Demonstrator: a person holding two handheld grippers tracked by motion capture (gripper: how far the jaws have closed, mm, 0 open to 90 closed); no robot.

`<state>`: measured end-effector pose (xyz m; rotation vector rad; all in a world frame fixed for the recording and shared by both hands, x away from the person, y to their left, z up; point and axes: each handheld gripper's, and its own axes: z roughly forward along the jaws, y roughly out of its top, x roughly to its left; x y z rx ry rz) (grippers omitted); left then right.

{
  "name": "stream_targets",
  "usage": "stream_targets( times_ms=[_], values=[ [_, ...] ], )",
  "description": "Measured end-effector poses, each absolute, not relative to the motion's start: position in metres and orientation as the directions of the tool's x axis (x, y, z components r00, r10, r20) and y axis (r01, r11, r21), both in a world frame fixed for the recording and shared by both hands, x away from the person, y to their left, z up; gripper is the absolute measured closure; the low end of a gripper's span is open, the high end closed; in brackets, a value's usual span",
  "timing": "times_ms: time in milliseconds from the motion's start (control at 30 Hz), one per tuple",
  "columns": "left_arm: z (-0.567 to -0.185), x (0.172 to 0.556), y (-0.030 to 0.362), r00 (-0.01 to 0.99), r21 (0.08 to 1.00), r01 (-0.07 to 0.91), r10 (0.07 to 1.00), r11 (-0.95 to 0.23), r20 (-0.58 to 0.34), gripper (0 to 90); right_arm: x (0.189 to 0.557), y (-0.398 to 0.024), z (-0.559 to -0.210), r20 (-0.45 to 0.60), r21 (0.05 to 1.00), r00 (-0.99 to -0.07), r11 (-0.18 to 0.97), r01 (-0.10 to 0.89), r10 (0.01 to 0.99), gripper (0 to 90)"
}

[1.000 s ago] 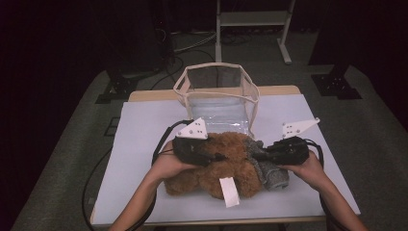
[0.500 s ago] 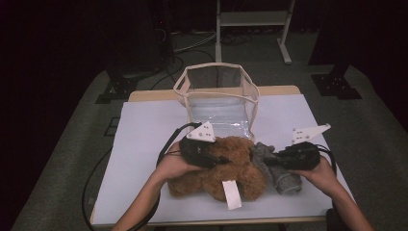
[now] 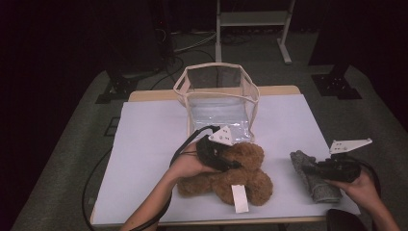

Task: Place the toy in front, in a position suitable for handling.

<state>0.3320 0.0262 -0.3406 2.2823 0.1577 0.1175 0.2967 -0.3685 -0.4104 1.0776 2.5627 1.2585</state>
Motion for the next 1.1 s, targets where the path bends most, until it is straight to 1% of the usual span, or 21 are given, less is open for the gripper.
stream_targets(
  times_ms=[133, 233, 367, 467, 533, 767, 1100],
  values=[
    [-0.339, 0.332, 0.024, 0.988, 0.741, 0.079, 0.151, -0.667, 0.031, 42.9, 0.298, -0.371, -0.431, 0.233, 0.701, -0.725, 0.404, 0.587, 0.649, 77.4],
    [-0.338, 0.333, 0.024, 0.987, 0.734, 0.081, 0.155, -0.675, 0.033, 38.2, 0.299, -0.373, -0.433, 0.235, 0.707, -0.716, 0.39, 0.59, 0.657, 72.8],
    [-0.335, 0.331, 0.024, 0.987, 0.721, 0.086, 0.159, -0.688, 0.034, 28.8, 0.299, -0.374, -0.429, 0.23, 0.711, -0.715, 0.387, 0.587, 0.661, 59.9],
    [-0.329, 0.33, 0.028, 0.987, 0.737, 0.081, 0.155, -0.671, 0.033, 27.0, 0.3, -0.374, -0.423, 0.237, 0.721, -0.721, 0.38, 0.58, 0.652, 52.0],
    [-0.325, 0.329, 0.031, 0.987, 0.744, 0.083, 0.157, -0.663, 0.03, 26.0, 0.3, -0.373, -0.418, 0.229, 0.726, -0.726, 0.383, 0.571, 0.649, 48.6],
    [-0.311, 0.328, 0.052, 0.982, 0.775, 0.081, 0.181, -0.627, 0.044, 22.6, 0.304, -0.362, -0.404, 0.235, 0.74, -0.763, 0.399, 0.542, 0.602, 44.6],
    [-0.302, 0.324, 0.088, 0.963, 0.8, 0.11, 0.263, -0.59, 0.062, 17.2, 0.316, -0.339, -0.37, 0.237, 0.781, -0.823, 0.402, 0.478, 0.517, 41.6]
  ],
)
